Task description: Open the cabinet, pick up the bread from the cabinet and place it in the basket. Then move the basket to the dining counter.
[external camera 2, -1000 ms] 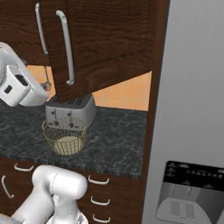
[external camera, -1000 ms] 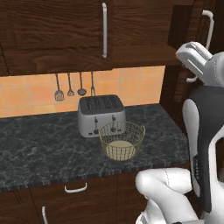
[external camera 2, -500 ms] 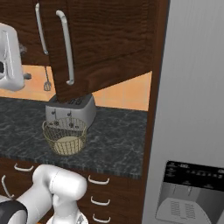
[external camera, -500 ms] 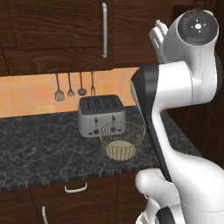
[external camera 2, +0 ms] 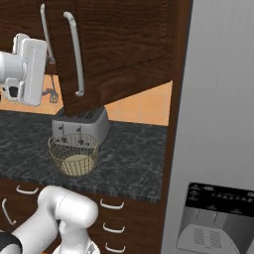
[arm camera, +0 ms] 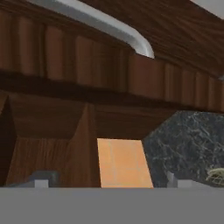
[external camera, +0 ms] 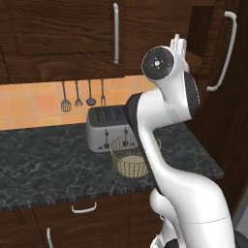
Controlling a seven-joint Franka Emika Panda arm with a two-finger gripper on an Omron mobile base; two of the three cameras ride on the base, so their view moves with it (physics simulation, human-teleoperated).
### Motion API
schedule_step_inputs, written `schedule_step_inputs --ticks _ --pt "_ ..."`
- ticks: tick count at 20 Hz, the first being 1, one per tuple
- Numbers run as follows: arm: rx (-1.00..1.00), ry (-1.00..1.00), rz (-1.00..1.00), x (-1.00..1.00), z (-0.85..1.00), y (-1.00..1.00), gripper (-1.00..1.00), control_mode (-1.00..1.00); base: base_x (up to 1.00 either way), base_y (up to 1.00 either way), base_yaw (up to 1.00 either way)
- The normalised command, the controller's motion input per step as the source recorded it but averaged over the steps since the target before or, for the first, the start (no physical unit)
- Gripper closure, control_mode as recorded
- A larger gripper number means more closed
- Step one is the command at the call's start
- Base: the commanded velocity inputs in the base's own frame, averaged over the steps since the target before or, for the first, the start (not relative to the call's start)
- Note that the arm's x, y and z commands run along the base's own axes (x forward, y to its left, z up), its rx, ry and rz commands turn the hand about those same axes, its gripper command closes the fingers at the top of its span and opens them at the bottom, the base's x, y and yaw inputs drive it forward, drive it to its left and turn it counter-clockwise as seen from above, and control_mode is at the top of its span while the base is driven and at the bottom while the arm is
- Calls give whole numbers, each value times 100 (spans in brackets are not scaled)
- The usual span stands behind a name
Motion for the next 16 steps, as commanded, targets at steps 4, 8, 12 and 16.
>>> schedule_step_inputs --ticks 4,8,12,16 --pt "7 -13 -53 49 -14 -56 -100 -100 0 0 0" --pt "3 -21 -49 44 -46 -46 -100 -100 0 0 0" --pt "7 -20 -48 -39 0 -49 -100 -100 0 0 0" --pt "9 -20 -40 -13 -3 -89 -100 -100 0 0 0"
